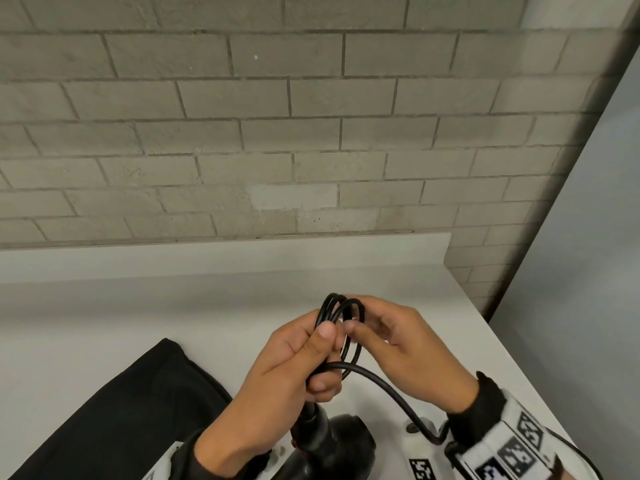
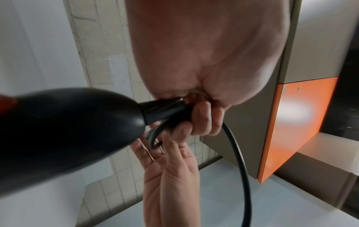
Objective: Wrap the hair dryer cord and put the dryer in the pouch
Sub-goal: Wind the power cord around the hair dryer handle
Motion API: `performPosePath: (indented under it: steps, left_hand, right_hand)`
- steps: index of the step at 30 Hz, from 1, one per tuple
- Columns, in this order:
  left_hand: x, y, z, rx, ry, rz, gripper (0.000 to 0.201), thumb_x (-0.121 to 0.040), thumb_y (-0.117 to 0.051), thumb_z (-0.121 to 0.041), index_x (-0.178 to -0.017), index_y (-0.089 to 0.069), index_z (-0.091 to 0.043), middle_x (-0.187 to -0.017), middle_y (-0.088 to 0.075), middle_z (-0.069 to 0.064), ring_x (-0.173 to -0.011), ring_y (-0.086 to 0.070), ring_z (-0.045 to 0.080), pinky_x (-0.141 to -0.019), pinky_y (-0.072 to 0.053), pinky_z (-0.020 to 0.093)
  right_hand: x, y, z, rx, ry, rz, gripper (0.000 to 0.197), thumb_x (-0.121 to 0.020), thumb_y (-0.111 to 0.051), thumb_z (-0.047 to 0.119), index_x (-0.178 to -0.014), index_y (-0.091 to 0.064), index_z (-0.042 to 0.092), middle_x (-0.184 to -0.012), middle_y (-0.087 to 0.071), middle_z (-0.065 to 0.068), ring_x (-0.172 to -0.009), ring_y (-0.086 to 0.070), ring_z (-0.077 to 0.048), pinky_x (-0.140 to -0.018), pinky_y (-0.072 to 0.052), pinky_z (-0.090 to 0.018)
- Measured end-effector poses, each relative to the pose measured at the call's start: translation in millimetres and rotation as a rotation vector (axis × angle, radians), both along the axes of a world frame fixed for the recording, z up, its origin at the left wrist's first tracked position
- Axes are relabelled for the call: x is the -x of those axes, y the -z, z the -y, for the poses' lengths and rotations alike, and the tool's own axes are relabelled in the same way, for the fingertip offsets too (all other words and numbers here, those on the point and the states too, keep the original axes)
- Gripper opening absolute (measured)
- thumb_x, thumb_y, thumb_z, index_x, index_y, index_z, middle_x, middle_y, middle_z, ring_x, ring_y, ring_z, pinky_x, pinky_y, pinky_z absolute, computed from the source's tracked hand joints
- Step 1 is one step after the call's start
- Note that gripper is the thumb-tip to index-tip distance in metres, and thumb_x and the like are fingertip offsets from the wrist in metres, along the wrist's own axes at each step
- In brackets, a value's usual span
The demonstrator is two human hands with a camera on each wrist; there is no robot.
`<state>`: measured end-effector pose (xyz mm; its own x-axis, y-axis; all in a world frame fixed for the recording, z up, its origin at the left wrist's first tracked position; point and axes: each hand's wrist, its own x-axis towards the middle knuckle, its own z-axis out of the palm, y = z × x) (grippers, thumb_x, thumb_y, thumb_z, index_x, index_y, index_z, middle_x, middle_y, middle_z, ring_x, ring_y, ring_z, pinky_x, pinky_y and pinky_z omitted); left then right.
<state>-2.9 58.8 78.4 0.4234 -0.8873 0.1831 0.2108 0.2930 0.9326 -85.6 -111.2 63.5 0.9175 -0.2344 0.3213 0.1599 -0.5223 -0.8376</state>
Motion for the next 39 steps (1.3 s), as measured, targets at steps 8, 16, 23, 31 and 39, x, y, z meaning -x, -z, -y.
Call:
performPosePath:
  steps: [8,16,23,31,39]
  left_hand:
    - [-2.9,-0.6,-3.9,-0.039,0.04,0.056,0.03,-0.093,-0.056,-0.04,-0.086,-0.062,-0.012,-0.05,-0.047,-0.007,-0.044,-0.036,0.007,-0.046,-0.032,0.017]
    - [1.8,-4.4,0.5,-0.074,-0.059,0.008,0.027,-0.094,-0.05,-0.029,-0.076,-0.061,-0.011,-0.051,-0.035,-0.006,-0.045,-0.028,0.007,-0.046,-0.029,0.016]
    - [-6.8,-3.8,-3.3,-0.111,-0.154,0.03,0.028,-0.093,-0.051,-0.032,-0.078,-0.06,-0.01,-0.051,-0.035,-0.005,-0.045,-0.031,0.007,-0.048,-0.03,0.018]
    - [-5.9,-2.2,-3.9,-0.13,-0.047,0.104,0.031,-0.097,-0.048,-0.035,-0.075,-0.06,-0.017,-0.048,-0.038,-0.001,-0.045,-0.029,0.013,-0.05,-0.024,0.025]
    - [-8.6,-4.2,-6.5,-0.154,0.115,0.063,0.033,-0.091,-0.053,-0.044,-0.079,-0.06,-0.013,-0.048,-0.035,-0.004,-0.045,-0.026,0.011,-0.049,-0.03,0.02]
  right_hand:
    - [-6.9,-0.3,2.7,-0.29,-0.053,0.002,0.015,-0.096,-0.058,0.002,-0.103,-0.071,0.003,-0.074,-0.073,0.002,-0.065,-0.066,-0.02,-0.056,-0.057,-0.035]
    - [2.9,-3.1,0.1,-0.222,0.06,-0.052,0.022,-0.094,-0.064,0.027,-0.114,-0.065,0.018,-0.092,-0.074,-0.004,-0.078,-0.072,-0.023,-0.07,-0.059,-0.033]
    - [64.9,-39.1,-15.8,-0.313,-0.248,-0.372,0.027,-0.084,-0.071,0.033,-0.107,-0.059,0.032,-0.099,-0.071,-0.004,-0.072,-0.063,-0.015,-0.075,-0.05,-0.023]
    - [65.0,-43.4,-27.1,0.445,0.186,0.096,0.018,-0.096,-0.046,0.047,-0.095,-0.062,0.039,-0.068,-0.055,0.022,-0.06,-0.052,0.0,-0.055,-0.04,-0.012]
    - [38.4,-33.2,-10.9,0.446,0.135,0.057,0.032,-0.097,-0.035,0.045,-0.124,-0.049,0.037,-0.116,-0.045,0.026,-0.073,-0.054,-0.004,-0.069,-0.045,-0.022]
